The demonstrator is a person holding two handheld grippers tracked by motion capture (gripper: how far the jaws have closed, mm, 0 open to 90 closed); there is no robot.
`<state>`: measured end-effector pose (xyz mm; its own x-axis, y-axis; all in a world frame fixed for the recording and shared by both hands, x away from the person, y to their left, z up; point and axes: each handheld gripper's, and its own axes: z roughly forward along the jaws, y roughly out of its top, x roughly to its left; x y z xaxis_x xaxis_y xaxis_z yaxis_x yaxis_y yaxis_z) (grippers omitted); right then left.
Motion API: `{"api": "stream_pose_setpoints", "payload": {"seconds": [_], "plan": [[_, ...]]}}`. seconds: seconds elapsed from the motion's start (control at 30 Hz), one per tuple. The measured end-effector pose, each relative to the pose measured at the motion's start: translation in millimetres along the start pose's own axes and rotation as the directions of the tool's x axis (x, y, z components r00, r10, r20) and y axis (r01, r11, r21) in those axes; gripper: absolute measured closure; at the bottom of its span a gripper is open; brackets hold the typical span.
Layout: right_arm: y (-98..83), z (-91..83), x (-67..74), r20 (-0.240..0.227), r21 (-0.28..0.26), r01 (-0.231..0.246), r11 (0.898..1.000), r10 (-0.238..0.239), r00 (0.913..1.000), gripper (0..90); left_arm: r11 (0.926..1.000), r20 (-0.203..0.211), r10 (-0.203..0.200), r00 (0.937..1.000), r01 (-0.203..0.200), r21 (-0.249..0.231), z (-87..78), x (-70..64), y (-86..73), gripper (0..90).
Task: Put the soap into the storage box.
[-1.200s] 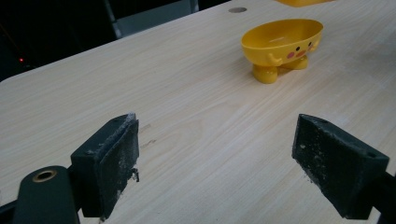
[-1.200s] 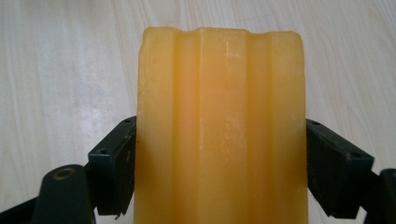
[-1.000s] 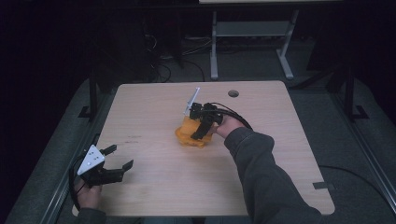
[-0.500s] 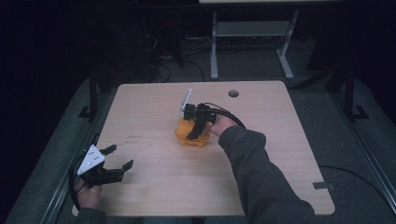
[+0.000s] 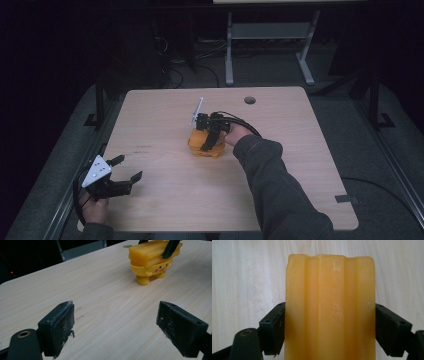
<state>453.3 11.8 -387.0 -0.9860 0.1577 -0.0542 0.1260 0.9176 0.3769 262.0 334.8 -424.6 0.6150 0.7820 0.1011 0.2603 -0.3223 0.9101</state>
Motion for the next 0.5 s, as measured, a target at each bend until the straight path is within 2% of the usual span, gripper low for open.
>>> {"api": "stream_pose_setpoints", "payload": {"seconds": [0.4, 0.5], "plan": [[-0.7, -0.3, 0.7, 0.011, -0.012, -0.013, 1.0, 0.013, 0.9998, 18.8, 1.0, 0.0, -0.001, 1.0, 0.001, -0.001, 0.1, 0.0, -0.1, 13.9], [-2.3, -4.2, 0.1, 0.007, -0.027, -0.034, 0.999, 0.034, 0.9994, 18.3, 1.0, 0.0, -0.003, 1.0, 0.003, -0.003, 0.2, -0.2, 0.0, 13.9]]}}
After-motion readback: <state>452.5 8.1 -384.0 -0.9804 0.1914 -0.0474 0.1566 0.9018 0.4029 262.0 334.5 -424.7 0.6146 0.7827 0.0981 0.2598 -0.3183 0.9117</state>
